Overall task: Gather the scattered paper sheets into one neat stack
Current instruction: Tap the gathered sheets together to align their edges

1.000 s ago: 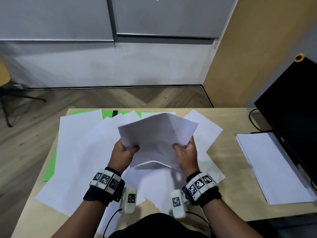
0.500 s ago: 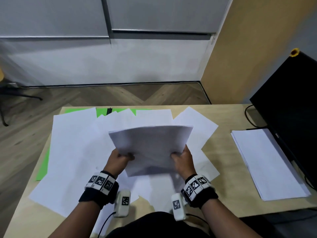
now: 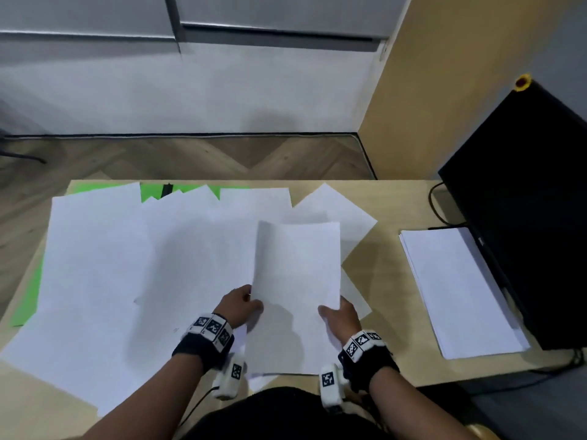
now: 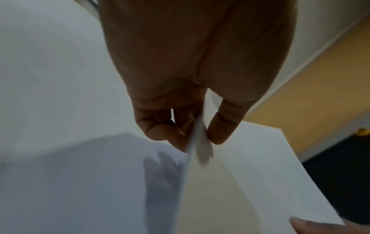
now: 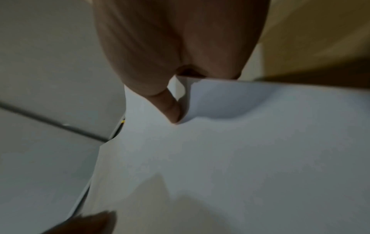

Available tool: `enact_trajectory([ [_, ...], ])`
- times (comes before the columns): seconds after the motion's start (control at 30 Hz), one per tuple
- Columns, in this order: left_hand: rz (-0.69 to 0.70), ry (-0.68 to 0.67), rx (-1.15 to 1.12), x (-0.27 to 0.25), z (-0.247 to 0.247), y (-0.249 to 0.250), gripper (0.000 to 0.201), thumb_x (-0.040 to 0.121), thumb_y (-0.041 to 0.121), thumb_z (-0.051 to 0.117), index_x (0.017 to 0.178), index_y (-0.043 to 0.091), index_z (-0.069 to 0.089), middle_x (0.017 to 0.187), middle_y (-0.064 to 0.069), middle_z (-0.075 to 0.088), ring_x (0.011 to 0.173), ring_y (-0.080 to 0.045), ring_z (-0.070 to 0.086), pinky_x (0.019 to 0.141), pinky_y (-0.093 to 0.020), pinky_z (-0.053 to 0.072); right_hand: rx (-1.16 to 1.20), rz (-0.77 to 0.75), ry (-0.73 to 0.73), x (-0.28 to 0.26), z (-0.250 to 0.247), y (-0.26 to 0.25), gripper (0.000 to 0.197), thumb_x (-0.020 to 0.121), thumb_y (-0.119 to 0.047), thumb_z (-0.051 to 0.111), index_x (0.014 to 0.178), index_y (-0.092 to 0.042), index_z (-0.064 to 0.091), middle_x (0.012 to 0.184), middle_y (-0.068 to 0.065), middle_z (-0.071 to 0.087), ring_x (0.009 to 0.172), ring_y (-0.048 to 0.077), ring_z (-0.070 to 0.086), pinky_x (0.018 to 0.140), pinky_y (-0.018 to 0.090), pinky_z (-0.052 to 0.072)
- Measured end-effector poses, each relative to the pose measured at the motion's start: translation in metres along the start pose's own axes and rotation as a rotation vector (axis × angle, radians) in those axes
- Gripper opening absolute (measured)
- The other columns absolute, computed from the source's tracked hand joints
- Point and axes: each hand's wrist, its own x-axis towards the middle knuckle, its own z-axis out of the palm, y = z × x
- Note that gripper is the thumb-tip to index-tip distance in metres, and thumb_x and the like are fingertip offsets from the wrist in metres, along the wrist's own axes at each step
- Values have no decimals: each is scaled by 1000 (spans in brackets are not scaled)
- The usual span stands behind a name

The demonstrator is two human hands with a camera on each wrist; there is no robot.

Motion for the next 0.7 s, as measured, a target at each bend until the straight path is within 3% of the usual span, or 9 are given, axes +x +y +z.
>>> enact_trajectory([
  [0.07, 11, 117, 80, 3, 2, -9, 15, 87, 27, 62, 101, 28, 67, 102, -1, 71, 97, -20, 64, 79, -23, 44, -20, 59, 32, 22, -13, 28, 33, 64, -15, 65, 96, -16, 71, 97, -1, 75, 95, 24, 70, 95, 45, 54],
  [0.13, 2, 331, 233, 6, -6, -25, 16, 86, 34, 63, 100, 29, 70, 108, -3, 69, 104, -25, 61, 84, -26, 45, -25, 73, 56, 41, -24, 54, 39, 57, -19, 63, 94, -17, 73, 92, -5, 75, 94, 24, 70, 95, 46, 54],
  [0.2, -53, 589, 355, 2, -22, -48, 28, 81, 46, 68, 103, 29, 70, 122, -6, 61, 117, -32, 50, 94, -39, 45, -68, 95, 84, 38, -27, 49, 30, 59, -19, 64, 88, -19, 71, 96, -2, 76, 94, 25, 69, 95, 44, 53],
  [0.27, -170, 762, 315, -7, -41, -73, 51, 76, 55, 71, 116, 24, 64, 138, -12, 50, 134, -34, 34, 106, -48, 37, -166, 115, 117, 8, -22, 15, 23, 71, -14, 62, 93, -16, 69, 104, 6, 73, 97, 29, 66, 89, 35, 51],
  [0.37, -390, 778, 358, -28, -69, -108, 88, 73, 75, 58, 141, 22, 39, 157, -16, 23, 147, -32, 11, 118, -49, 17, -283, 56, 248, -15, -9, -14, 31, 85, -9, 53, 113, -11, 64, 112, 16, 68, 103, 36, 61, 81, 28, 41],
  [0.47, -517, 764, 347, -46, -87, -139, 109, 69, 86, 48, 152, 21, 20, 162, -12, 8, 148, -35, 4, 116, -54, 15, -297, -32, 297, -26, 18, -24, 33, 85, -10, 48, 116, -14, 61, 113, 17, 68, 102, 37, 60, 80, 32, 42],
  [0.57, -523, 746, 388, -56, -90, -159, 115, 66, 90, 44, 153, 20, 17, 162, -11, 9, 147, -35, 8, 114, -54, 20, -326, -63, 216, -32, 52, -29, 38, 84, -10, 47, 120, -15, 59, 116, 15, 67, 104, 37, 60, 85, 34, 45],
  [0.7, -443, 725, 446, -63, -85, -153, 98, 65, 86, 45, 140, 24, 34, 150, -9, 32, 133, -35, 27, 101, -52, 37, -432, -90, 10, -39, 90, -25, 41, 84, -10, 48, 123, -17, 59, 118, 12, 67, 99, 31, 59, 84, 29, 43],
])
